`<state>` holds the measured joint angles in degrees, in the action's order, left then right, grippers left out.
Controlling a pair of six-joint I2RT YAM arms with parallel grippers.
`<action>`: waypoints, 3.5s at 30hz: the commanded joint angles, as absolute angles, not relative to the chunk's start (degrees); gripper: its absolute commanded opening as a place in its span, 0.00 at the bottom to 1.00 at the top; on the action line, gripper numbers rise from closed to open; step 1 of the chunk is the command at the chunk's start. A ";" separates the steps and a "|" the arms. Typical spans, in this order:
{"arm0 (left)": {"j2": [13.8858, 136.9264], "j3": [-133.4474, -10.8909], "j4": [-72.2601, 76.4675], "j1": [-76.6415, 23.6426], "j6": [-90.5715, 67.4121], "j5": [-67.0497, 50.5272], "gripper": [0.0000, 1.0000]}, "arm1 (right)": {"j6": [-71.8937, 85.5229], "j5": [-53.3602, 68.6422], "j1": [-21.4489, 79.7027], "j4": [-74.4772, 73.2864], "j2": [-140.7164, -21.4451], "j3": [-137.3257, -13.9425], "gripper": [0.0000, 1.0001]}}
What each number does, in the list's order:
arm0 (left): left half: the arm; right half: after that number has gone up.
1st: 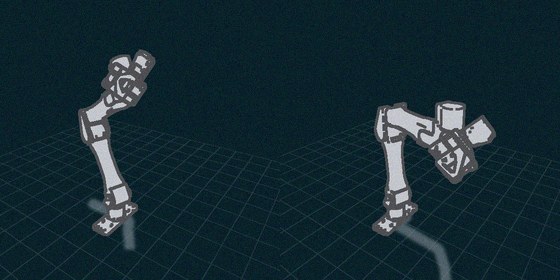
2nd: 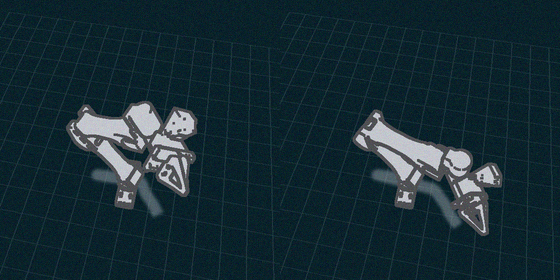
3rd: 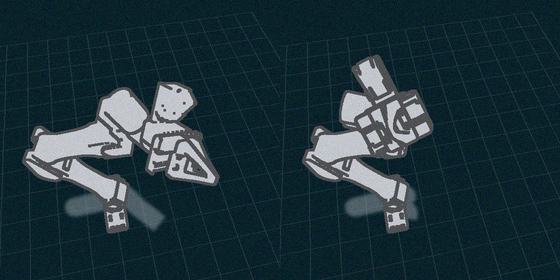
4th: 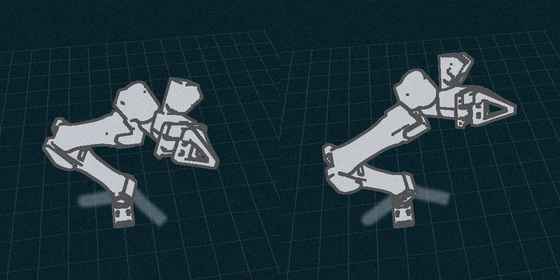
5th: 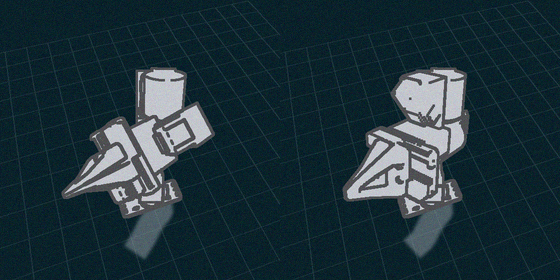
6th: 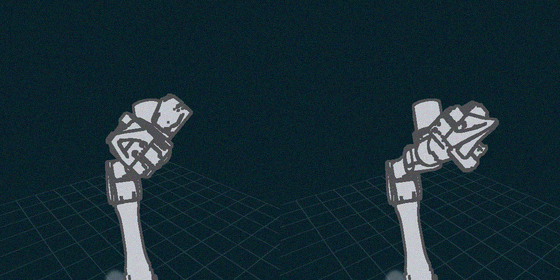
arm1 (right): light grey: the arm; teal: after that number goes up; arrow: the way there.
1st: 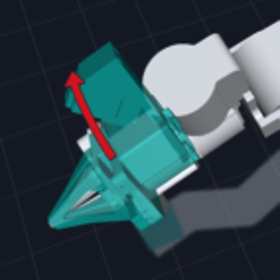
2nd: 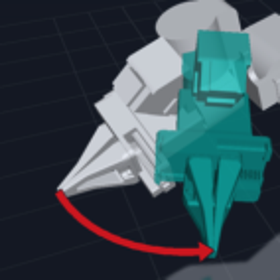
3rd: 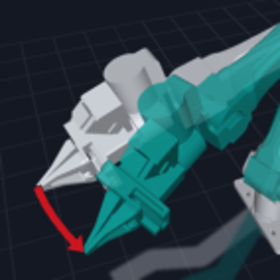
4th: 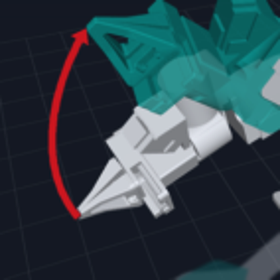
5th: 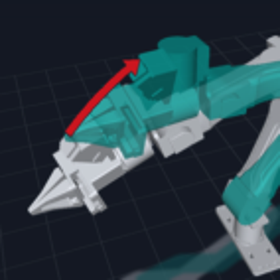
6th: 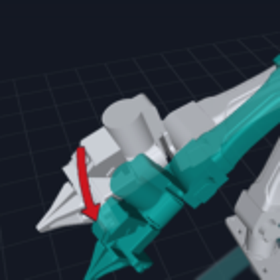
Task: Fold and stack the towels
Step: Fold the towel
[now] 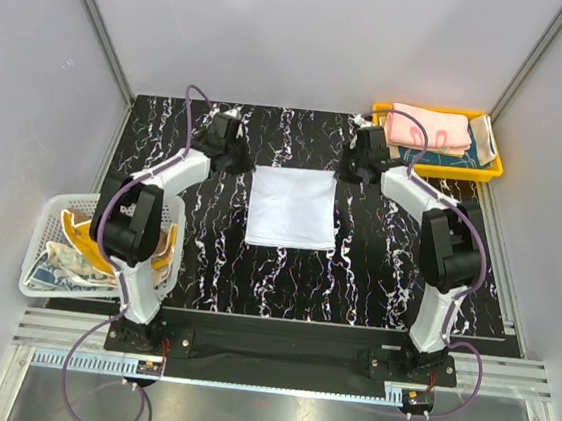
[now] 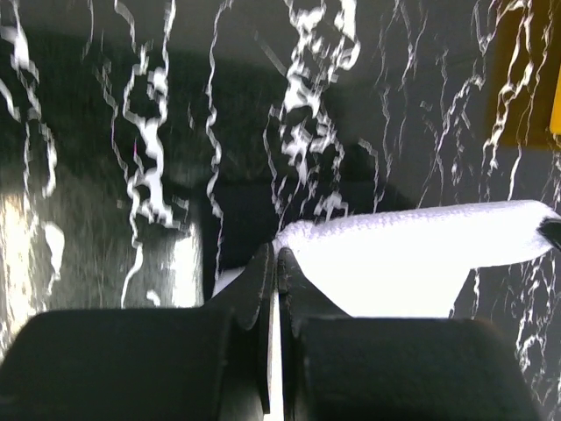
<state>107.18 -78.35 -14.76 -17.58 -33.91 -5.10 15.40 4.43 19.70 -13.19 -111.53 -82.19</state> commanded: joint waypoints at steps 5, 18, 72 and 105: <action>99.06 -66.99 -7.12 -18.63 -36.65 -5.27 0.00 | 19.77 6.33 19.34 -6.60 -100.83 -70.85 0.00; 90.36 -55.46 -3.96 -22.59 -38.58 -2.11 0.00 | 23.11 9.14 19.51 -2.90 -91.15 -55.30 0.00; 91.23 -49.48 -8.61 -26.45 -37.62 0.35 0.20 | 29.44 8.70 21.62 -0.53 -84.91 -42.54 0.40; 94.04 -50.18 -10.28 -26.46 -37.35 0.35 0.07 | 30.41 9.58 22.41 1.40 -87.72 -44.30 0.07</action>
<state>93.97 -50.00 -11.09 -26.24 -37.76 0.21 30.87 8.75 21.98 -0.60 -89.89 -45.60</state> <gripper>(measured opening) 0.074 0.084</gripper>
